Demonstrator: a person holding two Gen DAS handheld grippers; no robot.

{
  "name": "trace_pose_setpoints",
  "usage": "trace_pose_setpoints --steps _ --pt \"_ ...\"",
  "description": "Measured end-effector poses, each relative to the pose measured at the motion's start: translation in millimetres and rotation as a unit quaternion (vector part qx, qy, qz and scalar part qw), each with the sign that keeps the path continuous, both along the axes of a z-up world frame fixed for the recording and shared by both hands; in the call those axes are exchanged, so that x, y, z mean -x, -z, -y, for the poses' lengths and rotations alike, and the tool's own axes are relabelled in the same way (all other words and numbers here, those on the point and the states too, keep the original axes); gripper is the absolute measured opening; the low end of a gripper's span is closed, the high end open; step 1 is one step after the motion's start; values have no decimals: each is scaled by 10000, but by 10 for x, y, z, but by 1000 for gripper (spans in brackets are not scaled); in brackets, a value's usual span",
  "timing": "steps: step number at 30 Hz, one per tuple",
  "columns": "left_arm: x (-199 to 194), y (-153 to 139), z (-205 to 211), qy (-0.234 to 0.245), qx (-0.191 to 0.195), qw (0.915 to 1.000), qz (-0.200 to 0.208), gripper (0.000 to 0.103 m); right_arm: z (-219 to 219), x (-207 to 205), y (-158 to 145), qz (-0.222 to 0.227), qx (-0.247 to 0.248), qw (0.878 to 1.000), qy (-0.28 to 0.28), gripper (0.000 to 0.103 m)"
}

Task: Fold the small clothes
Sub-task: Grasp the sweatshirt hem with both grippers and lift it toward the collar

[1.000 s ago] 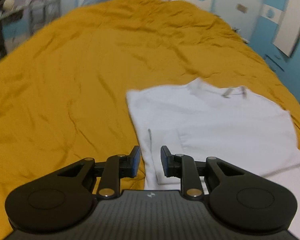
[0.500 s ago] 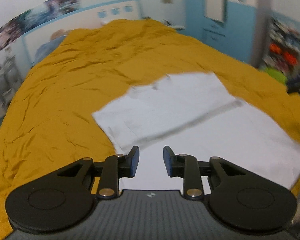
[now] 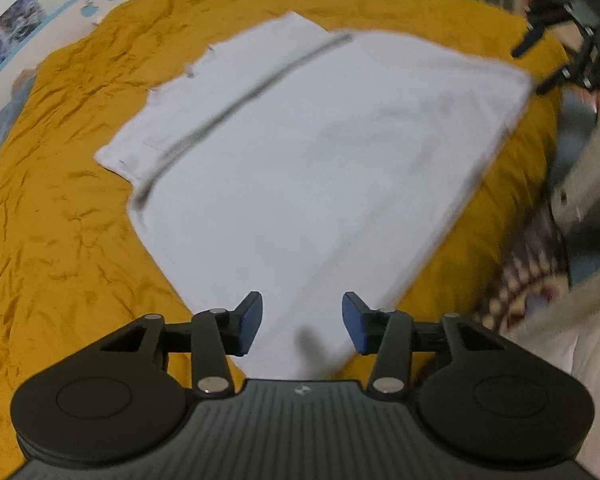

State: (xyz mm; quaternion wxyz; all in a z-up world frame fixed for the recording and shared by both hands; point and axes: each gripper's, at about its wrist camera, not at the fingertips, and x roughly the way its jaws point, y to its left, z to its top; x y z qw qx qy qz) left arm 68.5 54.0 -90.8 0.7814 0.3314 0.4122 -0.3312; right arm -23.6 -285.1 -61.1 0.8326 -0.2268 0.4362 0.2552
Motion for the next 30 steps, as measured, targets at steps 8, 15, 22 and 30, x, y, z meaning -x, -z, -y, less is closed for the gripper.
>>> trace_pose_setpoints --steps 8,15,22,30 --pt "382 565 86 527 -1127 9905 593 61 -59 29 362 99 710 9968 -359 53" --pt "410 636 96 527 -1162 9878 890 68 -120 57 524 349 1002 9929 -534 53" --pt "348 532 36 354 -1021 9897 937 55 -93 16 551 349 1144 9911 -589 44" --pt "267 414 13 334 -955 9905 929 11 -76 -9 453 351 1378 9872 -719 12"
